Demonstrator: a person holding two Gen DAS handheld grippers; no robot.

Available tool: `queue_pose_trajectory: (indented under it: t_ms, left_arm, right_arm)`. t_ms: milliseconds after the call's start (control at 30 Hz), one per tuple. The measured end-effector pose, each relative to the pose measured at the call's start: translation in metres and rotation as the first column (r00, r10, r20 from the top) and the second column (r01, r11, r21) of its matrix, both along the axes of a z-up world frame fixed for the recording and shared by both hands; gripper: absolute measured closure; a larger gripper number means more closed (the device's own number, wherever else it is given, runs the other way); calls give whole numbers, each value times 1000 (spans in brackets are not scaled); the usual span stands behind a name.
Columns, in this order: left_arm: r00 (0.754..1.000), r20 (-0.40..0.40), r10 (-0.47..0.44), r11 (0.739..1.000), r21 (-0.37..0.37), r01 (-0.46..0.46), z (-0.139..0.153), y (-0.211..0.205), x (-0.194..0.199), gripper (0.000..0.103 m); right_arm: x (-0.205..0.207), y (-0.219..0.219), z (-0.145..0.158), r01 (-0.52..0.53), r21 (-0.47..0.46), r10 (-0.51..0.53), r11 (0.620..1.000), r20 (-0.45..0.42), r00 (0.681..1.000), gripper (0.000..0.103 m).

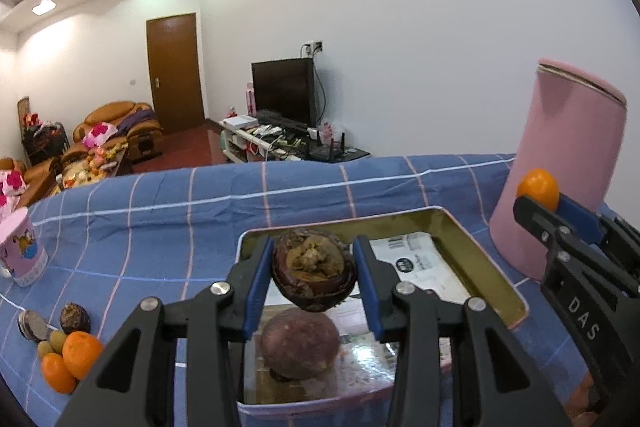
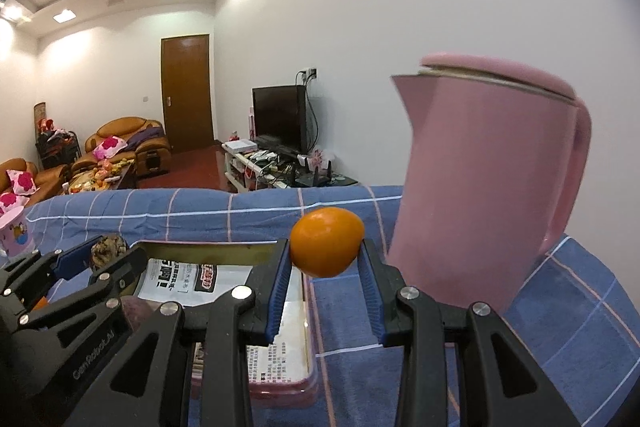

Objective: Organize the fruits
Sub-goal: 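Drop brown fruit into tin from left tool while right tool releases the orange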

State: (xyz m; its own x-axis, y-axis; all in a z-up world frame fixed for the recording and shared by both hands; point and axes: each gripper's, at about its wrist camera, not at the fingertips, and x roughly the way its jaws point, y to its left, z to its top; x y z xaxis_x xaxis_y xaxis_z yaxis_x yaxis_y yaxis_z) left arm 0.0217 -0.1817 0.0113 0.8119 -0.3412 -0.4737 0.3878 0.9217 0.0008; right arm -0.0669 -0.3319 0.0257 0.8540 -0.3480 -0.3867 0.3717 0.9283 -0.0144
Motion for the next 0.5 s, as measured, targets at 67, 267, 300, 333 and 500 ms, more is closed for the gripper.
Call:
queue_pose_trajectory:
  t_ms: [67, 267, 300, 333, 500]
  left_arm:
    - [1000, -14, 11, 1000, -7, -11, -2, 3, 5, 61]
    - [1000, -25, 12, 1000, 1, -12, -5, 2, 13, 61]
    - [1000, -25, 14, 1000, 3, -14, -5, 2, 13, 61]
    - [999, -29, 17, 1000, 5, -17, -5, 2, 14, 61]
    - [998, -47, 37, 999, 23, -36, -9, 1, 21, 61]
  right_arm:
    - [8, 4, -2, -7, -8, 7, 1000, -6, 1000, 67]
    - [23, 12, -5, -21, -24, 21, 999, -26, 999, 67]
    - [26, 13, -6, -25, -24, 24, 999, -31, 999, 67]
    - [28, 12, -6, -28, -23, 27, 999, -35, 999, 67]
    - [40, 19, -12, -70, -13, 69, 997, -79, 995, 67]
